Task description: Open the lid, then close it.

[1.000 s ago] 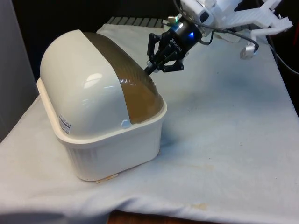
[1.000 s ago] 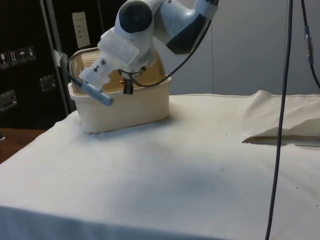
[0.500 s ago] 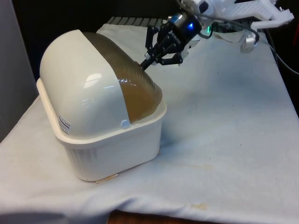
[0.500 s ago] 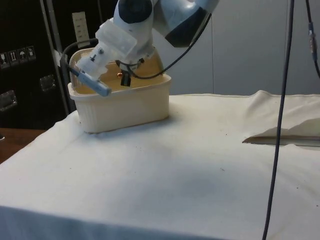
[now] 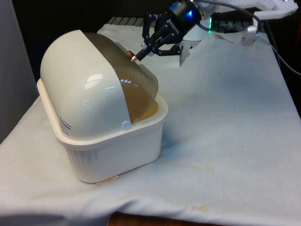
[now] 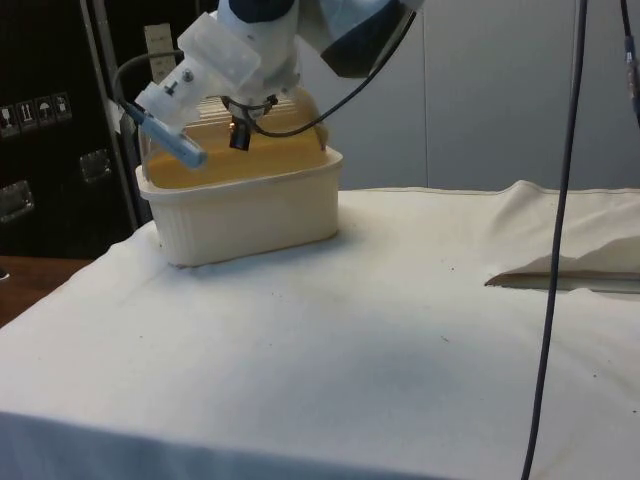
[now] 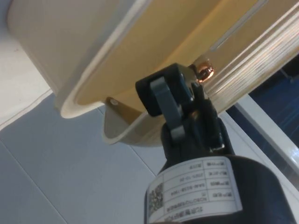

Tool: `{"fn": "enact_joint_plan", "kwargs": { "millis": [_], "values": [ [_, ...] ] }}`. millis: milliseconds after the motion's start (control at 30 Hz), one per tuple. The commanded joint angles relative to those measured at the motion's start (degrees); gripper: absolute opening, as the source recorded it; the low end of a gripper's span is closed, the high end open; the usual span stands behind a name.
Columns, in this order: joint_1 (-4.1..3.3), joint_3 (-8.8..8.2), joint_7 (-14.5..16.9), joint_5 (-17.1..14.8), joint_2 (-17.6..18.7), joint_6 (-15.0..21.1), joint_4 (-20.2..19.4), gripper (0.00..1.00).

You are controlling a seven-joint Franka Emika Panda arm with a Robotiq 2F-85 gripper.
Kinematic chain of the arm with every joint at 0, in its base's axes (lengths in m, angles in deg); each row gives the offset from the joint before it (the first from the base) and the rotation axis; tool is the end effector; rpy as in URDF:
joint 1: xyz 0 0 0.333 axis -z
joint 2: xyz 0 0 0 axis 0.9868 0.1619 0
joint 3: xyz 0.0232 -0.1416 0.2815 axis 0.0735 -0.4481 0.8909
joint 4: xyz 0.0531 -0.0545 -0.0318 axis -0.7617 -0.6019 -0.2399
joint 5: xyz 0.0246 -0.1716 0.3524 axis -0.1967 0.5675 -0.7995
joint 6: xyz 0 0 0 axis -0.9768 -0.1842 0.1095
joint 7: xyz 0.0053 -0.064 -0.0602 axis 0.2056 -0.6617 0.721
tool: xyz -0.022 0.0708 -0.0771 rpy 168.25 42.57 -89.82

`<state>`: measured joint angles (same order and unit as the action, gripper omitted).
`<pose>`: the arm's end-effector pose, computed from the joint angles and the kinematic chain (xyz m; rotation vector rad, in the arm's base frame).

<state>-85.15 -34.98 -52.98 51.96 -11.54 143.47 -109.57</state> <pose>0.5843 0.0047 0.2957 2.1907 0.2560 0.5742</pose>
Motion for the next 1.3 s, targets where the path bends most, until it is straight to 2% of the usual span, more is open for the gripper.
{"fn": "enact_joint_plan", "kwargs": {
  "millis": [0,33,267,300,467,567,600,833,867,933,1100,1133,1167,1267],
  "values": [
    [0.11,-0.29,-0.34,0.69,-0.40,0.46,0.11,0.00],
    [0.00,-0.11,0.00,0.00,-0.11,-0.06,0.11,0.00],
    [0.17,-1.43,0.52,0.69,-1.43,0.29,0.80,0.00],
    [0.00,-1.32,0.46,0.06,-1.20,-0.06,0.69,0.00],
    [0.23,-2.41,1.15,0.80,-1.89,0.29,1.66,0.00],
    [0.00,-2.64,1.26,0.11,-1.83,-0.17,1.83,0.00],
    [0.11,-2.98,0.97,0.97,-1.66,0.29,2.52,0.00],
    [0.17,-3.78,-0.23,1.66,-0.74,0.34,3.95,0.00],
    [0.06,-3.67,0.29,0.86,-0.97,-0.17,3.61,0.00],
    [0.29,-4.13,-0.92,2.01,-0.23,0.40,4.58,0.00],
    [0.34,-4.81,-1.66,2.06,1.09,0.52,6.19,0.00],
    [0.11,-4.58,-0.92,1.26,0.34,-0.17,5.50,0.00],
    [0.34,-4.93,-1.66,2.06,1.32,0.46,6.53,0.00],
    [0.29,-5.33,-1.72,1.95,1.83,0.23,7.45,0.00]
  ]
}}
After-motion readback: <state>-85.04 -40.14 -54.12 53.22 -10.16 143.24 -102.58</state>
